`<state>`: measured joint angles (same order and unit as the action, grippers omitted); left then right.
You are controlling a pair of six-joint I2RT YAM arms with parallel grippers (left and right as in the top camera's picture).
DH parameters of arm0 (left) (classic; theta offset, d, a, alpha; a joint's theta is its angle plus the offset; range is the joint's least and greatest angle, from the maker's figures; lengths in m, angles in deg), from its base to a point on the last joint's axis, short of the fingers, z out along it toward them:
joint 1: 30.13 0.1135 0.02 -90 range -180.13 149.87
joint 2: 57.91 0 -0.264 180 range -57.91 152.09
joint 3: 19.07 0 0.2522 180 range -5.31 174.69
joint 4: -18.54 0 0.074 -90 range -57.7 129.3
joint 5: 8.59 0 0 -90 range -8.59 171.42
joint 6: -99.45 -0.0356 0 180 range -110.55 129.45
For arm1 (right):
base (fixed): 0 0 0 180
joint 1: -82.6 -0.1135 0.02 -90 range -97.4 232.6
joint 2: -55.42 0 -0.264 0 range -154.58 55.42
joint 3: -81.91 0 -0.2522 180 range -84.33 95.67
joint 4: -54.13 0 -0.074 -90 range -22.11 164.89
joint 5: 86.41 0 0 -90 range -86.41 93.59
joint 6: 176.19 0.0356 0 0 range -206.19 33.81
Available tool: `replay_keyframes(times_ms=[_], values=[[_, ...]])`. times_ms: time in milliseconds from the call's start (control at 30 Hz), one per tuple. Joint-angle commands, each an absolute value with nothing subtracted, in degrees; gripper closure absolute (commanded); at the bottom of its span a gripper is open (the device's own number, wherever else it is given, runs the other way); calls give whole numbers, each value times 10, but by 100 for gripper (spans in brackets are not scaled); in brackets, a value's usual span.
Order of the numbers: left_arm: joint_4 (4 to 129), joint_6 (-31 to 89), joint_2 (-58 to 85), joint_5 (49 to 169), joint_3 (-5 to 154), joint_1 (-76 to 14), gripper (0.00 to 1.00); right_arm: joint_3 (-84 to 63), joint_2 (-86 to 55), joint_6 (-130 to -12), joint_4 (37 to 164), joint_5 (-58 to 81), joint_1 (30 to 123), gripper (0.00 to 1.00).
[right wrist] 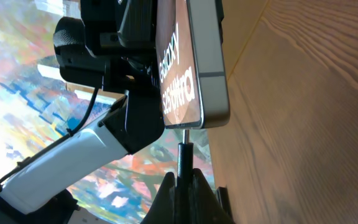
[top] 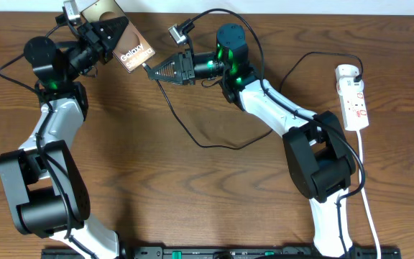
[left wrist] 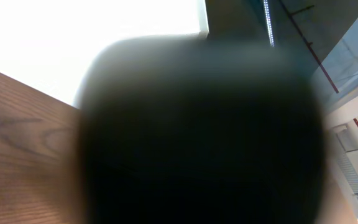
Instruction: Plug charger to phone and switch on socket
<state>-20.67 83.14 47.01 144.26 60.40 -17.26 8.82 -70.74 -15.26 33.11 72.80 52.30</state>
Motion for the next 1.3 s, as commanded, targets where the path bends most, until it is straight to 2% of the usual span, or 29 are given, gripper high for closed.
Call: replay_keyframes(times_ms=[0,1267], values=[[-210,837,465,1566,606,-221,93,101,-704,-168,318,585,519,99],[-210,850,465,1536,606,-229,93,101,-704,-180,313,551,519,99]])
